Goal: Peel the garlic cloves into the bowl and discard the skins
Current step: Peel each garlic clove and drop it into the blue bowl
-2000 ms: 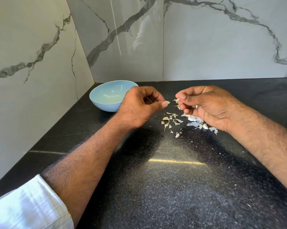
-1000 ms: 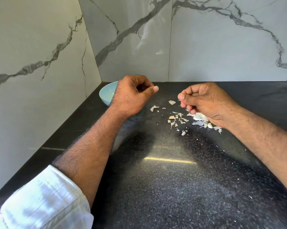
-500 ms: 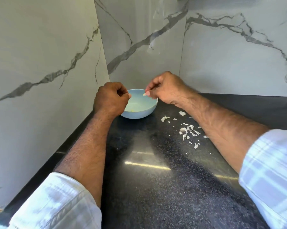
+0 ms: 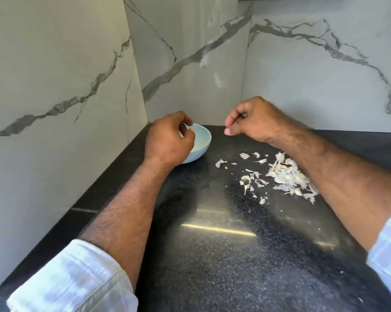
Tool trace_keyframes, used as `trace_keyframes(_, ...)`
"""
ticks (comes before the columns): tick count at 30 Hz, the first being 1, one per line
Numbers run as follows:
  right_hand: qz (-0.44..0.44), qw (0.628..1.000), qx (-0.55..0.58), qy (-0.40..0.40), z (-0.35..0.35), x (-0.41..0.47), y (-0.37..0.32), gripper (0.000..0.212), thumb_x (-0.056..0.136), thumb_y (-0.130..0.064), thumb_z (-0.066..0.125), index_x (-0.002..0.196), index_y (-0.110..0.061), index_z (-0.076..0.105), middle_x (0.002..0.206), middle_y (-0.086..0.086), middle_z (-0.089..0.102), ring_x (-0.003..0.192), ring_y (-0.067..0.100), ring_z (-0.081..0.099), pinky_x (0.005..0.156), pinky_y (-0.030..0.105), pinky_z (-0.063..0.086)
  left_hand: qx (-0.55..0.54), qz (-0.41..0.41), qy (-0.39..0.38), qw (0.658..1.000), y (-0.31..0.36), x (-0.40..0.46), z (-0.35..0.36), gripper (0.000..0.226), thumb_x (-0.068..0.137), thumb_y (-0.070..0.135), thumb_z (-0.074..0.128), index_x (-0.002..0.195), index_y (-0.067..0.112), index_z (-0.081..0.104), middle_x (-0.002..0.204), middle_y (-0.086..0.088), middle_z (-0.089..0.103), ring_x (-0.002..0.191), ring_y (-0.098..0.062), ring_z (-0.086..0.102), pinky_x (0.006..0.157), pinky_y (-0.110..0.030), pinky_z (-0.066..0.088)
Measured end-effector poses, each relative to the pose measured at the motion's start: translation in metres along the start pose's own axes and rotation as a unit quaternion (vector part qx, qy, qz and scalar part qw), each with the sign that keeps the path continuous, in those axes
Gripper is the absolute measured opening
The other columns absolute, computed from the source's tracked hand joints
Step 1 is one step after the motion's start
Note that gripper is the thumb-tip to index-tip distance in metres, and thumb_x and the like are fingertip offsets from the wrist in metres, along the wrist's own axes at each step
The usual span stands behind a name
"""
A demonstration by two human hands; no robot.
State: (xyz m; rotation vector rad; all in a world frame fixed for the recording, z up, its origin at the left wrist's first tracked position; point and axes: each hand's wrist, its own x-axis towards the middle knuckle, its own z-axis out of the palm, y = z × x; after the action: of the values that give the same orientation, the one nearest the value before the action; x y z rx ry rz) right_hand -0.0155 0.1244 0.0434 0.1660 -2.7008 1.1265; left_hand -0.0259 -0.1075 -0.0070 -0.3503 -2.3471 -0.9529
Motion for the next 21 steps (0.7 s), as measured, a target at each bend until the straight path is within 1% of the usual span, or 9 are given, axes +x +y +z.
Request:
trace_keyframes(3,0.026,0.999,-0.033,-0.033,-0.01,-0.037,0.039,0.013,0.081,-0.017,0.089,0.084,-0.027,0.08,0.068,-0.021,0.072,0.061,-0.007,0.062,0.066,0.027,0.049,-0.051,0.032,-0.091,0.994,0.021,-0.013,0.02,0.008,0.093,0.028,0.072,0.1,0.03,0.076,0.08,0.016,0.069,0.068,0.0,0.057,0.072,-0.026,0.05)
trace_keyframes(5,0.012,0.997,-0.063,-0.053,-0.007,-0.054,0.058,0.011,0.082,-0.019,0.088,0.083,-0.029,0.082,0.072,-0.017,0.074,0.062,-0.004,0.061,0.064,0.035,0.055,-0.056,0.057,-0.141,0.987,0.032,-0.021,0.03,0.008,0.094,0.028,0.073,0.102,0.029,0.077,0.081,0.018,0.071,0.07,0.004,0.06,0.071,-0.022,0.049)
trace_keyframes(6,-0.003,0.996,-0.069,-0.059,-0.005,-0.059,0.063,0.009,0.083,-0.022,0.087,0.083,-0.029,0.082,0.07,-0.02,0.073,0.06,-0.004,0.059,0.063,0.033,0.054,-0.058,0.066,-0.155,0.984,0.036,-0.023,0.034,0.008,0.095,0.028,0.074,0.102,0.029,0.077,0.081,0.018,0.072,0.071,0.003,0.061,0.071,-0.021,0.05)
trace_keyframes(8,-0.034,0.993,-0.083,-0.075,-0.002,-0.067,0.064,0.003,0.086,-0.028,0.085,0.084,-0.028,0.082,0.062,-0.026,0.067,0.054,-0.007,0.055,0.054,0.012,0.042,-0.056,0.078,-0.171,0.981,0.038,-0.027,0.039,0.006,0.095,0.029,0.075,0.1,0.03,0.077,0.08,0.017,0.073,0.074,-0.001,0.065,0.074,-0.025,0.055)
trace_keyframes(9,-0.044,0.991,-0.094,-0.083,0.0,-0.069,0.062,0.004,0.085,-0.031,0.086,0.086,-0.029,0.083,0.063,-0.023,0.067,0.054,-0.006,0.056,0.053,0.009,0.038,-0.047,0.082,-0.18,0.979,0.037,-0.027,0.041,0.005,0.094,0.031,0.075,0.099,0.03,0.077,0.08,0.017,0.072,0.074,-0.002,0.065,0.074,-0.027,0.056)
trace_keyframes(12,-0.065,0.982,-0.144,-0.101,0.012,-0.069,0.063,0.007,0.082,-0.031,0.087,0.085,-0.033,0.082,0.076,-0.01,0.071,0.068,0.002,0.065,0.065,0.025,0.052,-0.027,0.084,-0.196,0.977,0.033,-0.028,0.043,0.004,0.094,0.034,0.076,0.097,0.032,0.077,0.08,0.018,0.072,0.074,-0.001,0.065,0.074,-0.028,0.057)
trace_keyframes(15,-0.069,0.981,-0.15,-0.098,0.018,-0.07,0.068,0.008,0.087,-0.024,0.083,0.085,-0.031,0.08,0.082,-0.01,0.071,0.076,0.006,0.068,0.073,0.034,0.059,-0.018,0.085,-0.204,0.975,0.032,-0.027,0.042,0.005,0.093,0.037,0.076,0.096,0.032,0.077,0.08,0.019,0.073,0.075,0.0,0.065,0.075,-0.028,0.057)
trace_keyframes(18,-0.088,0.981,-0.152,-0.077,0.016,-0.075,0.066,0.007,0.094,-0.024,0.076,0.092,-0.03,0.072,0.086,-0.012,0.069,0.081,0.007,0.068,0.072,0.031,0.057,-0.02,0.08,-0.209,0.975,0.032,-0.026,0.039,0.007,0.093,0.039,0.076,0.095,0.033,0.077,0.08,0.019,0.073,0.077,0.0,0.066,0.076,-0.028,0.056)
trace_keyframes(21,-0.087,0.992,-0.088,-0.02,0.011,-0.077,0.062,0.01,0.09,-0.023,0.082,0.089,-0.03,0.076,0.081,-0.011,0.074,0.075,0.005,0.069,0.068,0.024,0.057,-0.02,0.074,-0.226,0.971,0.031,-0.024,0.035,0.007,0.094,0.037,0.076,0.094,0.03,0.078,0.08,0.016,0.074,0.078,-0.001,0.068,0.077,-0.027,0.056)
